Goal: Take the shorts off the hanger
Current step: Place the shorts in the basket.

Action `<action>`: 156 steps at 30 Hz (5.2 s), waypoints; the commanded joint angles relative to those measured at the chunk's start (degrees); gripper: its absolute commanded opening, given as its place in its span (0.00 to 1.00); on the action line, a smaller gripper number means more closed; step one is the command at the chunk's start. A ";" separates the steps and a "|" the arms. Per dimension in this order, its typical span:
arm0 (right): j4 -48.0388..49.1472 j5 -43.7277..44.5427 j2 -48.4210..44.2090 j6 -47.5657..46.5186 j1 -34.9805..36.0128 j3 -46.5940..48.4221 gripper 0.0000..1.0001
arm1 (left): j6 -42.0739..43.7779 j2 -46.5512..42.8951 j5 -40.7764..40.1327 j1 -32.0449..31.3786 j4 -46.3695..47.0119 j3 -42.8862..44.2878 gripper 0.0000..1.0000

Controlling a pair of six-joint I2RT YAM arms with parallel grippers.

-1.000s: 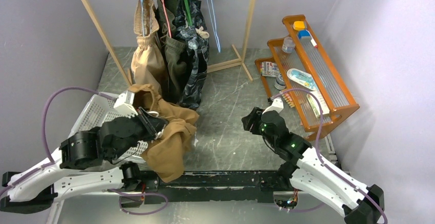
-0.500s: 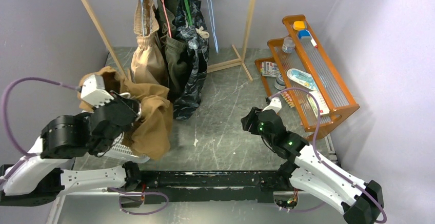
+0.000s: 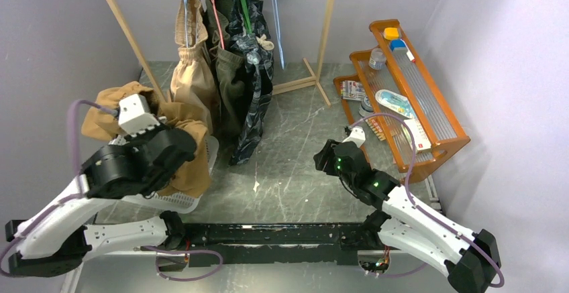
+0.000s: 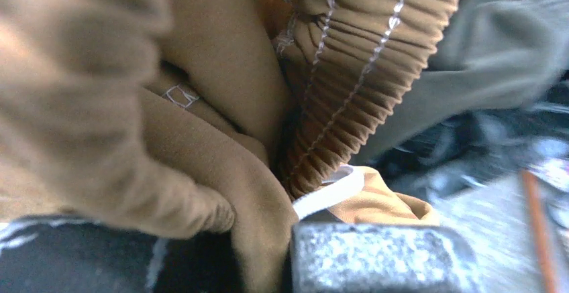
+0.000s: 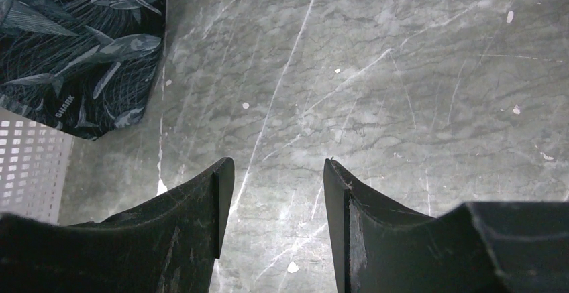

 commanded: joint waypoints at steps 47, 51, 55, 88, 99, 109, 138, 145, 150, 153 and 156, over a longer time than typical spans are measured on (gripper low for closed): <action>-2.77 -3.04 -0.71 2.37 -0.04 2.05 0.56 | 21.80 -6.78 48.41 80.22 46.51 -45.56 0.08; -2.61 -3.44 -0.68 2.36 -0.11 1.85 0.56 | 18.88 -6.55 48.20 80.33 46.41 -47.69 0.09; -2.49 -3.62 -0.60 2.45 -0.11 1.76 0.56 | 17.74 -5.81 49.72 80.39 45.60 -47.90 0.12; -2.83 -3.62 -0.34 2.21 -0.06 1.46 0.56 | 25.24 -16.86 60.24 80.41 38.29 -29.79 0.92; -3.22 -4.65 2.03 0.86 -0.04 3.23 0.56 | 18.13 -3.88 31.97 80.47 38.44 -27.29 0.92; -1.65 -6.12 4.50 0.69 -0.09 4.29 0.57 | 17.99 1.98 19.48 80.54 49.32 -30.23 0.93; -0.93 -8.26 5.23 0.93 -0.10 2.68 0.58 | 16.53 -3.96 72.20 83.81 52.05 -43.00 0.07; -1.49 -9.11 5.52 1.13 -0.05 2.73 0.58 | 8.76 -1.74 83.56 83.81 61.83 -57.24 0.07; -4.00 -8.17 3.58 1.20 -0.11 3.15 0.58 | 9.29 5.92 80.41 84.27 63.46 -57.79 0.07; -5.38 -7.17 2.02 1.07 -0.12 3.20 0.58 | 10.05 7.56 76.89 84.47 62.09 -55.64 0.07; -6.13 -6.34 1.13 0.98 -0.09 3.24 0.58 | 11.76 6.70 73.60 84.72 58.34 -51.91 0.09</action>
